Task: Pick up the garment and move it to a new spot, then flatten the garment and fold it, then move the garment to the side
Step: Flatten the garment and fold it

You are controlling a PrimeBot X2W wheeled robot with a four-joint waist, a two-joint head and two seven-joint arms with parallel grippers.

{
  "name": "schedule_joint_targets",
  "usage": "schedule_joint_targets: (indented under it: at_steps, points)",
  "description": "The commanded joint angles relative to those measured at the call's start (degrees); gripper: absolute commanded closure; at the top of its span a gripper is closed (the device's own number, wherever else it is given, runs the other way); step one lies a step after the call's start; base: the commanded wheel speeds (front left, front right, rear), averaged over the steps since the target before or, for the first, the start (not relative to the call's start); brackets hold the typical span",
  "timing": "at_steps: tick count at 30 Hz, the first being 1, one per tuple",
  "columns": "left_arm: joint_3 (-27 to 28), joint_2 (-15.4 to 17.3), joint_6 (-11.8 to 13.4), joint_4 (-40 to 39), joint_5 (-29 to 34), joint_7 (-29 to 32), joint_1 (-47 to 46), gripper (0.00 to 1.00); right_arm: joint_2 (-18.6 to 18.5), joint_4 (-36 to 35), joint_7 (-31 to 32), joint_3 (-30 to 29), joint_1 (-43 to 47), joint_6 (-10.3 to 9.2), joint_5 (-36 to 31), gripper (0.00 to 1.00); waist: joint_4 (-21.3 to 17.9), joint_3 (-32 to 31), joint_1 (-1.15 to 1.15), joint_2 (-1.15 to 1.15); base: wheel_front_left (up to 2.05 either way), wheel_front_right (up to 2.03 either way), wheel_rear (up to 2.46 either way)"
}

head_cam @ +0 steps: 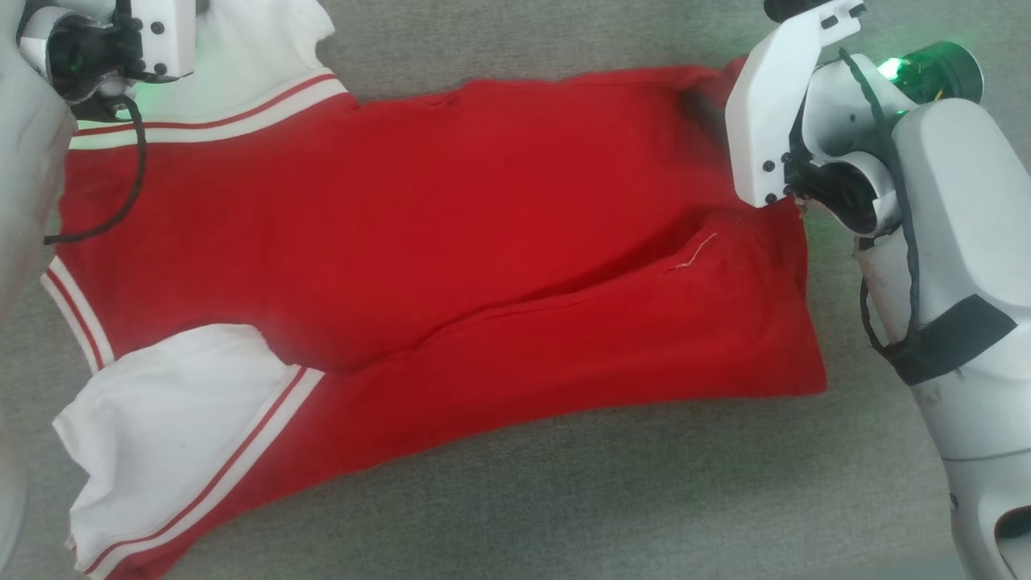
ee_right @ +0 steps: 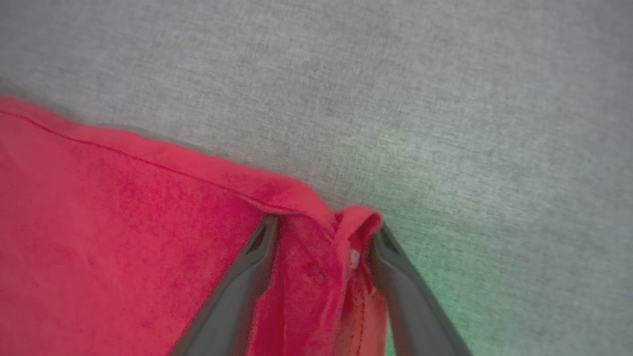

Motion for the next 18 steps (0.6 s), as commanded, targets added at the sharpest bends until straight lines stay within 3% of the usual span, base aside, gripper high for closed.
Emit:
schedule_joint_targets:
  at_steps: [1, 18]
  points:
    - [-0.7, -0.6, -0.1, 0.5, -0.3, 0.0, 1.6, 1.00, 0.5, 2.2, 1.0, 1.4, 2.2, 0.03, -0.2, 1.00, 0.3, -0.2, 0.00, 0.00, 0.00, 0.00, 0.00]
    - [-2.6, -0.7, -0.1, -4.8, -4.7, 3.8, 3.5, 1.00, -5.5, -2.2, -7.3, -1.5, 7.8, 0.02, 2.0, 1.00, 6.9, -10.2, 0.00, 0.00, 0.00, 0.00, 0.00]
